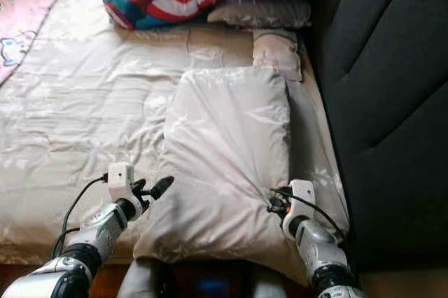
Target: Clean up the room
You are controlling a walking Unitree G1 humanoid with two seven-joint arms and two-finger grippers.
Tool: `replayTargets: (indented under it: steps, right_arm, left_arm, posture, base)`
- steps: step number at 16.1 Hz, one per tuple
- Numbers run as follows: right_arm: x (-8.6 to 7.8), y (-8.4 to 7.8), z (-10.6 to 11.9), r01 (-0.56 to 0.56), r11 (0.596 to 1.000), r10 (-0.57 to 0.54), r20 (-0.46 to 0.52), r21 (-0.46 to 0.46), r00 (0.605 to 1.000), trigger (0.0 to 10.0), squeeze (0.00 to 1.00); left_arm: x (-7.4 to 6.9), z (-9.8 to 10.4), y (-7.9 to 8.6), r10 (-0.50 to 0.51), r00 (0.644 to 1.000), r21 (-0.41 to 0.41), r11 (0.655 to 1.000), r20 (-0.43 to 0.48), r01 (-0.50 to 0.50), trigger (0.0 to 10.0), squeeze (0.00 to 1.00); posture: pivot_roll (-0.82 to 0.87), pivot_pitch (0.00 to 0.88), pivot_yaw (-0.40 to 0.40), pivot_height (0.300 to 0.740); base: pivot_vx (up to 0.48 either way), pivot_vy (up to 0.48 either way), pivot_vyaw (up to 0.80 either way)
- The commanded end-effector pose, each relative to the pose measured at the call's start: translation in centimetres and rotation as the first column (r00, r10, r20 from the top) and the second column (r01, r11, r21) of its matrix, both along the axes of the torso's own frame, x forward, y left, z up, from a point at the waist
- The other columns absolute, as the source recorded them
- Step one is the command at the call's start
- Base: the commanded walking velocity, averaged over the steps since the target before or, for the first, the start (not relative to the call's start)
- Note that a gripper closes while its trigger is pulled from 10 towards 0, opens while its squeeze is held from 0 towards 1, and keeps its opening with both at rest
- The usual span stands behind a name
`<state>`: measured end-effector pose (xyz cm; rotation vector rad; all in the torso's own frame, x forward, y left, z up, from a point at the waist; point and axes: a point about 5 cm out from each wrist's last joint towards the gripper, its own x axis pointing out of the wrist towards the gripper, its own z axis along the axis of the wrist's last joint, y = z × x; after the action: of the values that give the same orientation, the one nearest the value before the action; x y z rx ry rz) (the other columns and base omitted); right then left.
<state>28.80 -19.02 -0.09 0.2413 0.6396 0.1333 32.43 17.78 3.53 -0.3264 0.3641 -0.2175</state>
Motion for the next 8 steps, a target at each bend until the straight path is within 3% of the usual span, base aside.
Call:
replayTargets:
  steps: [1,8]
  right_arm:
    - [-3.18,-0.58,-2.92,0.02,1.0,-0.019,-0.17,0.0,0.985,0.0,0.0]
    - [-3.32,-0.58,-2.24,0.0,1.0,0.001,-0.142,0.009,0.99,0.0,0.0]
  left_arm:
    - [-0.63,-0.96,0.36,0.029,0.998,-0.015,0.999,-0.059,-0.03,10.0,0.0]
    - [-1.12,-1.85,-0.57,0.005,0.992,-0.043,0.999,-0.13,-0.01,10.0,0.0]
  posture:
    - [-0.13,0.296,-0.068,0.646]
    - [-0.15,0.342,-0.078,0.646]
  base:
    - [0.0,0.0,0.0]
    - [0.0,0.0,0.0]
